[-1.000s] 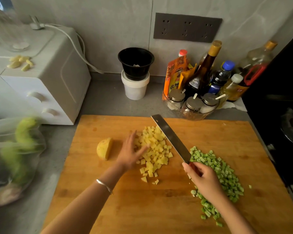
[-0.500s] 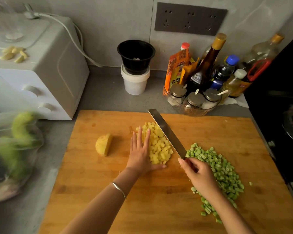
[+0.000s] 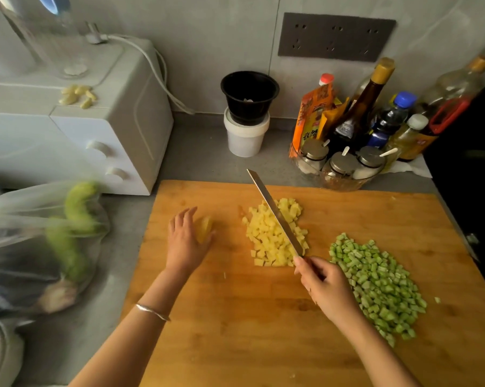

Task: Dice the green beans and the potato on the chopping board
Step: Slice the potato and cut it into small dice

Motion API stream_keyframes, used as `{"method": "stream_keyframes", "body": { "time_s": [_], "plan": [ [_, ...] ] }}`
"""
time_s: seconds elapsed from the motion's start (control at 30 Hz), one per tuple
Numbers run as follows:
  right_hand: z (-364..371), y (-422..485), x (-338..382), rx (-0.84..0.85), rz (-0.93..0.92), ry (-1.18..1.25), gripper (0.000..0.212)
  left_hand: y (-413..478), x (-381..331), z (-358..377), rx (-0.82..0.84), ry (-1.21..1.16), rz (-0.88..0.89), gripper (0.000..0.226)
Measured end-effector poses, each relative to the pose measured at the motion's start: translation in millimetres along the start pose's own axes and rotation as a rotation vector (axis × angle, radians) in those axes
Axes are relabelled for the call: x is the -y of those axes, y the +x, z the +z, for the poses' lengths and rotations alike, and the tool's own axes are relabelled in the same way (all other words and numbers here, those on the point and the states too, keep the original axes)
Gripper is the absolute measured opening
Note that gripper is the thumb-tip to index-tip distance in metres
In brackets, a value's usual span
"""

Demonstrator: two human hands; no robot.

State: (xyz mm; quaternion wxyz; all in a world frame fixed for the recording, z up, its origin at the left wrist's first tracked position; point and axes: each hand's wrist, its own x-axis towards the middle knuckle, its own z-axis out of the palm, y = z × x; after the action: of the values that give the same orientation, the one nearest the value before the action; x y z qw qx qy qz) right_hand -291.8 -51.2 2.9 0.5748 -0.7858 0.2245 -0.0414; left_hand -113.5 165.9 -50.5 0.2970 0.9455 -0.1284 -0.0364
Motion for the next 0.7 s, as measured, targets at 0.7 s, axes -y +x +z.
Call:
{"method": "stream_keyframes", "body": {
  "time_s": [0.7],
  "plan": [
    [34.3,-46.2,5.6,0.093,0.15,0.124,0.055,-61.3,11.5,-6.1,0.103,-0.511,-0.061,0.046]
  ]
}}
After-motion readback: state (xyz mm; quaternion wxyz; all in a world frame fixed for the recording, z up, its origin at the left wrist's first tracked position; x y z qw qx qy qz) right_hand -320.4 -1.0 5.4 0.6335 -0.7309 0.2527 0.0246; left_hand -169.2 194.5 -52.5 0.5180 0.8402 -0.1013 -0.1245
